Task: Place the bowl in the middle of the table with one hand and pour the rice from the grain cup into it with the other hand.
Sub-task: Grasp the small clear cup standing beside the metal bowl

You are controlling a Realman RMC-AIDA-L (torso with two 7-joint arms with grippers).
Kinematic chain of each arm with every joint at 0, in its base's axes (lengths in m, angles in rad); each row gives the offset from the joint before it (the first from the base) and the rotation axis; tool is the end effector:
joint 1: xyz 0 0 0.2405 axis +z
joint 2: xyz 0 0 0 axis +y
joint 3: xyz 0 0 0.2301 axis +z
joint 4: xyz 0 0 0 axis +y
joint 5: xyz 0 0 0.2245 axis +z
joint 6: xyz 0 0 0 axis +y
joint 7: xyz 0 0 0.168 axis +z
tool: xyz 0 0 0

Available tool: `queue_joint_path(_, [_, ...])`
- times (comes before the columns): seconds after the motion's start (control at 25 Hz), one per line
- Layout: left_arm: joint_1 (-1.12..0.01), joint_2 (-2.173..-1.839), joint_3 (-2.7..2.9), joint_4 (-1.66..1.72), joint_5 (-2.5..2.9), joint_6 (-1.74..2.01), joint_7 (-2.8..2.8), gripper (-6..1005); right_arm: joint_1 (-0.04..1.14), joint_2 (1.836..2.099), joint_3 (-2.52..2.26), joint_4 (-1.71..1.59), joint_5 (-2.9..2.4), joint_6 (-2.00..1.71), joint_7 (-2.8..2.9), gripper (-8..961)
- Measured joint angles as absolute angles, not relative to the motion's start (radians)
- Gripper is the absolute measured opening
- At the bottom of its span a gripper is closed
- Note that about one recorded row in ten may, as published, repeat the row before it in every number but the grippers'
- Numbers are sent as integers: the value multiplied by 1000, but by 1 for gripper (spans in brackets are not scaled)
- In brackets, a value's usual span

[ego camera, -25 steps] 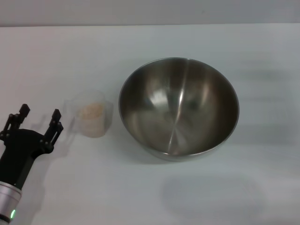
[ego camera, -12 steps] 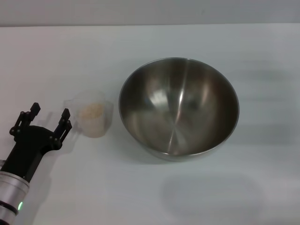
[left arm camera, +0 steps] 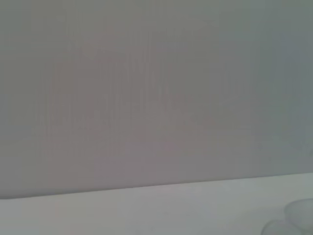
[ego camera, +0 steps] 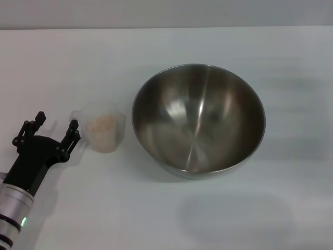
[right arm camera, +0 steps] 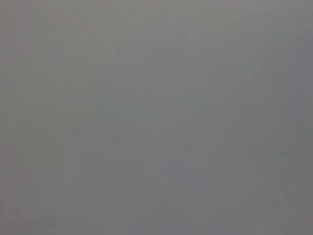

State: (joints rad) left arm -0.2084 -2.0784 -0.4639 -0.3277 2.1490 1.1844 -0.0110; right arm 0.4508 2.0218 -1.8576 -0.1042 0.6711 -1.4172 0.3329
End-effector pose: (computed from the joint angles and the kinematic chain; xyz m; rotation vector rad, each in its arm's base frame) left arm -0.3203 0.2660 -0.0749 -1.7854 -0.5904 -0.6239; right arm 0.3210 0.3534 0.0872 -1.2493 0.4460 0.9535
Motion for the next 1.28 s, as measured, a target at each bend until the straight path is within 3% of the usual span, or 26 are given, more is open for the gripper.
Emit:
queue_joint_path(0.8, [-255,-2079,-512,-334,2148,1124,-16,705,454,2020,-1858,-107,670,-1416,333,440])
queue_joint_path(1.28, [-273,-2079,-514,-336,2147,1105,-23,287,449,2021,-1858,-109,670,-1418,333,439])
